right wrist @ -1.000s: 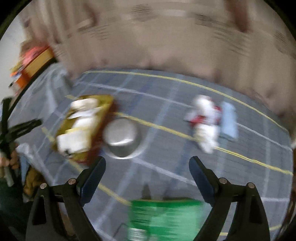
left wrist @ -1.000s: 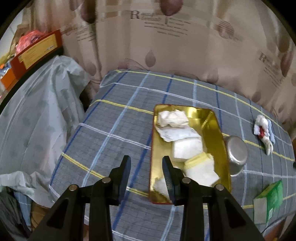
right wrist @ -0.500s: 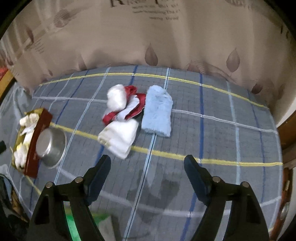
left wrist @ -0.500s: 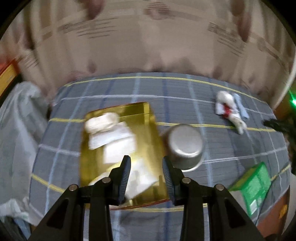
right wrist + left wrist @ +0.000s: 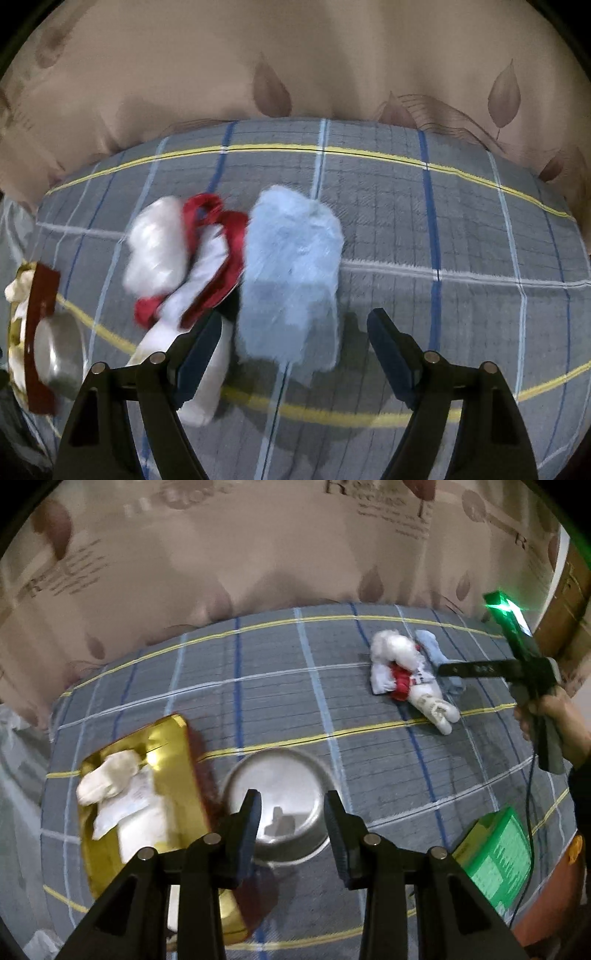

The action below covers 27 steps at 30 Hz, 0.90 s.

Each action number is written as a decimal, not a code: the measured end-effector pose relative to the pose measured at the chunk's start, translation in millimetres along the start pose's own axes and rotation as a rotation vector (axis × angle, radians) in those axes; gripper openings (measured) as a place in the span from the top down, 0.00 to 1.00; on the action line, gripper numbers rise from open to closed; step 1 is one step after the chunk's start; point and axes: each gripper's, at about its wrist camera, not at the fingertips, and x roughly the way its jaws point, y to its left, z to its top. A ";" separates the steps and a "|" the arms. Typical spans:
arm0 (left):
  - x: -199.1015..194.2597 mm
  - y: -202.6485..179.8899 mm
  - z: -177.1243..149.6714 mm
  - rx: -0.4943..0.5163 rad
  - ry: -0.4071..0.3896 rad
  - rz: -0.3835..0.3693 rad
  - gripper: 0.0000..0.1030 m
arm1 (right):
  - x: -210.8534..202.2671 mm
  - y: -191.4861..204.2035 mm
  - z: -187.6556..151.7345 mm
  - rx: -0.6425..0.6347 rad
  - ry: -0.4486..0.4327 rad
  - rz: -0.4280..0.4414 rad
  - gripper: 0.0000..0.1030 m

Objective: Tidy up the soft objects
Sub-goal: 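Move the right gripper to the light blue towel and grasp it, then lift the blue towel with the right gripper while the left gripper grasps the white sock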

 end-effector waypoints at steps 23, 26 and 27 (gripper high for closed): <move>48.3 -79.8 36.8 0.029 0.049 -0.160 0.65 | 3.8 -15.2 -43.0 -0.025 -0.050 -0.025 0.74; 51.0 -89.4 42.1 0.017 0.061 -0.190 0.65 | -14.3 -25.5 -63.1 -0.009 -0.070 -0.032 0.74; 51.9 -92.5 44.5 0.011 0.063 -0.208 0.65 | -23.1 -30.7 -73.0 0.004 -0.085 -0.037 0.74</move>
